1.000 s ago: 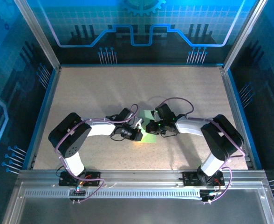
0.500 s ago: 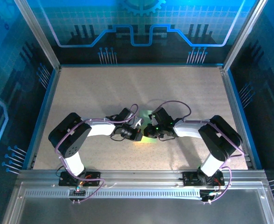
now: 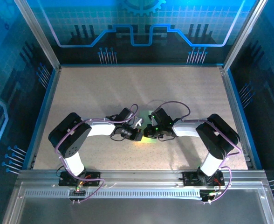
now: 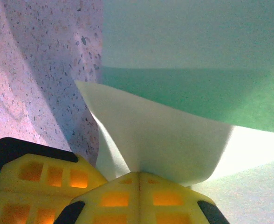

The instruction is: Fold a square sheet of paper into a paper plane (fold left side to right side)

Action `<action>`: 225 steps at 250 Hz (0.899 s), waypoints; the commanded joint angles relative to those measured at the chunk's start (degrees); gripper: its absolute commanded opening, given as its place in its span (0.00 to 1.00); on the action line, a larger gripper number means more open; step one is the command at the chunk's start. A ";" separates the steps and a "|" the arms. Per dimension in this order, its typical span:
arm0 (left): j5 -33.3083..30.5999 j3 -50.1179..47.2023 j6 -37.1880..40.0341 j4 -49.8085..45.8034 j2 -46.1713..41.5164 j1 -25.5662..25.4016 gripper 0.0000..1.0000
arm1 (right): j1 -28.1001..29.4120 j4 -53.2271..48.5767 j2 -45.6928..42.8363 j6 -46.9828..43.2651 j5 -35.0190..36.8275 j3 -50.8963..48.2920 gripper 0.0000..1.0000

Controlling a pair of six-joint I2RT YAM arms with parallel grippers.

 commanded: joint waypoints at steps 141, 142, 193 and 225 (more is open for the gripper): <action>-2.46 -2.03 0.55 -4.06 2.26 -0.17 0.01 | -7.93 -5.27 2.91 -5.03 1.27 2.82 0.00; -2.48 -2.03 0.55 -4.06 2.23 -0.17 0.02 | -7.95 -5.27 2.90 -5.05 1.22 2.80 0.00; -2.50 -2.12 0.55 -4.07 2.22 -0.18 0.02 | -10.40 -5.62 3.39 -5.95 0.85 3.22 0.00; -2.53 -2.21 0.60 -4.13 2.12 -0.15 0.01 | -12.05 -5.71 3.39 -6.40 0.66 3.44 0.00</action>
